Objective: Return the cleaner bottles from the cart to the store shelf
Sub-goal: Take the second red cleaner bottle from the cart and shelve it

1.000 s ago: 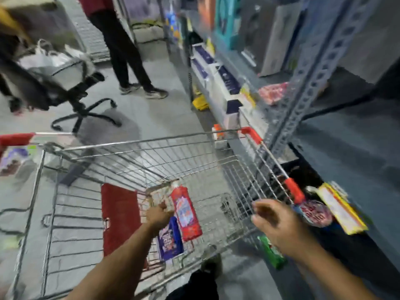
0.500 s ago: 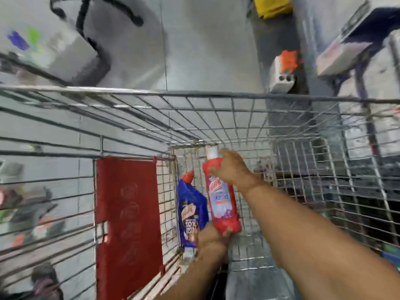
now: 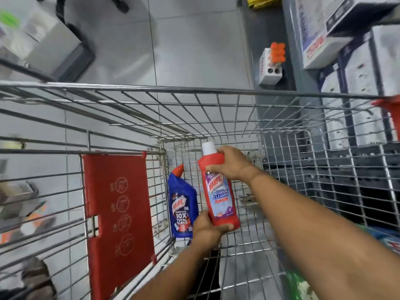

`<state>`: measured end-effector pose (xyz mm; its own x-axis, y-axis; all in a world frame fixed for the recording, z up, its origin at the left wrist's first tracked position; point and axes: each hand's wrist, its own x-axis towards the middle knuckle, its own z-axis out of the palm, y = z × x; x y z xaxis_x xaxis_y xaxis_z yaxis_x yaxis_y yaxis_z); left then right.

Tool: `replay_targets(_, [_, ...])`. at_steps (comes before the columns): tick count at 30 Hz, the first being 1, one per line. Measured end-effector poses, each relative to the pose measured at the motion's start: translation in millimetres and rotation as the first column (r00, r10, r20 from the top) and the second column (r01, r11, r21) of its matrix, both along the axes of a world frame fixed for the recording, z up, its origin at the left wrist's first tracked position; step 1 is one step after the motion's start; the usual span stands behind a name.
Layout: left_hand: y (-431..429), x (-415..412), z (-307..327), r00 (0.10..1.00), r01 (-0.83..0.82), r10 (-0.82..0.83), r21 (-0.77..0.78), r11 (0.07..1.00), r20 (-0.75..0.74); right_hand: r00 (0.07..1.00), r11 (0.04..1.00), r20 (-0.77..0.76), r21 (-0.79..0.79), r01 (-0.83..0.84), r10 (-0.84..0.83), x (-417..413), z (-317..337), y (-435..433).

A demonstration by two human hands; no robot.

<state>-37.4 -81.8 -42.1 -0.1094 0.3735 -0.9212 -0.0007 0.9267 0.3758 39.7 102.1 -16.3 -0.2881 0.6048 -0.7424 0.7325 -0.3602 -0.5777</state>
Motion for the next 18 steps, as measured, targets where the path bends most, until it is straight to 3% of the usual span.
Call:
replay_targets(5, [8.4, -7.1, 42.7, 0.97, 0.232, -0.24, 0.148, 0.961, 0.034, 0.981, 0.975, -0.008, 0.112, 0.192, -0.193, 33.9, 59.3, -17.7])
replay_targets(8, [15.9, -8.1, 72.1, 0.932, 0.342, -0.361, 0.242, 0.908, 0.036, 0.953, 0.937, -0.122, 0.185, 0.296, -0.277, 54.8, 103.2, -32.3])
replay_targets(12, [27.9, -0.2, 135.7, 0.834, 0.523, -0.544, 0.438, 0.731, -0.087, 0.871, 0.813, -0.278, 0.326, 0.482, -0.405, 92.0, 187.2, -65.2])
replay_targets(16, [22.1, 25.6, 206.9, 0.76, 0.619, -0.587, 0.585, 0.524, -0.278, 0.72, 0.579, -0.521, 0.439, 0.687, -0.458, 130.8, 272.5, -125.5])
replay_targets(18, [4.6, 47.0, 238.8, 0.715, 0.665, -0.582, 0.633, 0.396, -0.387, 0.683, 0.49, -0.574, 0.48, 0.728, -0.452, 149.1, 308.3, -167.0])
